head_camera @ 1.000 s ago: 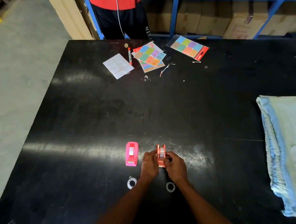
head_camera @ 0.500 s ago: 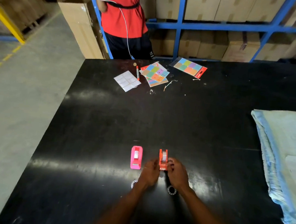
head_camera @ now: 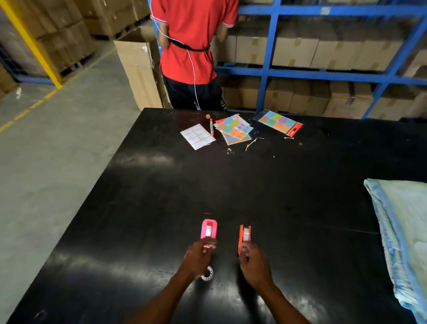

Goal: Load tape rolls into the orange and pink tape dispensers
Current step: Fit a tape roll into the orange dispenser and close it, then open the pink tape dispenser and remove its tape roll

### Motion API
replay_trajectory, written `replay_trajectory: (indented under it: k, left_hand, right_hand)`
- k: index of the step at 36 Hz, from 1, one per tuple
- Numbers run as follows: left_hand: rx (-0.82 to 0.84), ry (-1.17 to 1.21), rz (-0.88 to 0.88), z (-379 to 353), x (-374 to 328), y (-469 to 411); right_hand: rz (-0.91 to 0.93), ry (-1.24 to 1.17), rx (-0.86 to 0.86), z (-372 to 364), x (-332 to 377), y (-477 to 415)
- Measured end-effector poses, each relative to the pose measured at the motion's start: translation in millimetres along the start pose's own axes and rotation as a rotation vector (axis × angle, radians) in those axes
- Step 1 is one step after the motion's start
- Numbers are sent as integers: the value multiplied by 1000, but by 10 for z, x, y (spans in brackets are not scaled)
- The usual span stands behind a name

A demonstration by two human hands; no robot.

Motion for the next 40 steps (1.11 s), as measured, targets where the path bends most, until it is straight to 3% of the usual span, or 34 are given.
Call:
replay_trajectory:
  k: [10,18,31,40]
  left_hand:
    - [-80,22,21,186,244,71]
    - [-27,-45,5,264,467,59]
    - [159,-81,145,120,909,-176]
    - [189,-108,127,113,948,-296]
  right_hand:
    - [6,-76,133,-176,87,74]
    - [3,-41,206,-299,115,106]
    - [-136,1,349,-456,162,110]
    - [-181,-18,378,-590,179,67]
Point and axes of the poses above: each hand's wrist, its own y-axis away from the middle knuckle, its own z-axis out of the back of the hand, x = y × z, the point moved 1 cm from there along -y, towards the middle knuckle
